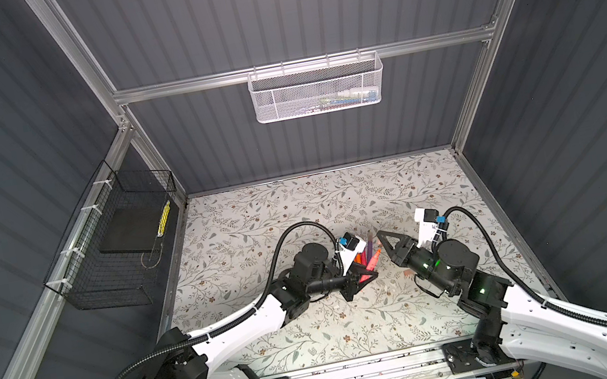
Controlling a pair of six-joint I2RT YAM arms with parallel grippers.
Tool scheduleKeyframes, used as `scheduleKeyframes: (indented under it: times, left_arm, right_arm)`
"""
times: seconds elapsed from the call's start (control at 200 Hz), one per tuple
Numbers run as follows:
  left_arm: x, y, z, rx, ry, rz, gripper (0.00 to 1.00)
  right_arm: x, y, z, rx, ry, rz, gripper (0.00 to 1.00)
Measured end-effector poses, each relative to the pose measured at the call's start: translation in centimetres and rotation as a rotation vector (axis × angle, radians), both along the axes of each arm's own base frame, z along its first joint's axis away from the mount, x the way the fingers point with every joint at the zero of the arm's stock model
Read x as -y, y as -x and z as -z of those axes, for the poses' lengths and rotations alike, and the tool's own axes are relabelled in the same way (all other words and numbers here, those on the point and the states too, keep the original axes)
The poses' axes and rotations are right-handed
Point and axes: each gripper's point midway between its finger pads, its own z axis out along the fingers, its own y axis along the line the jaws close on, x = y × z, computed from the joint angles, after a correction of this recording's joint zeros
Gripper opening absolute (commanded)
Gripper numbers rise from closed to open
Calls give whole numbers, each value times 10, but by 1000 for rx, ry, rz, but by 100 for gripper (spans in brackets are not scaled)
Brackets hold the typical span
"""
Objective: Insert the pens into the pen caps
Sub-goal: 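Bring the pink cap over the pink marker held by the left gripper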
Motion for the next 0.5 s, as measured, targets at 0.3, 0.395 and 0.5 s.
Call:
scheduleKeyframes:
  times: [0.3, 0.395, 0.5]
  left_arm:
    - [-1, -3, 1, 4, -4, -14, 0]
    - [-1, -3, 1, 5, -5, -17, 0]
    - [-1, -3, 1, 5, -5, -17, 0]
  right_arm:
    - [1, 4, -10, 31, -17, 7, 0]
    - [0, 5, -10, 32, -19, 4, 0]
    - [-1, 5, -11, 34, -23, 4, 0]
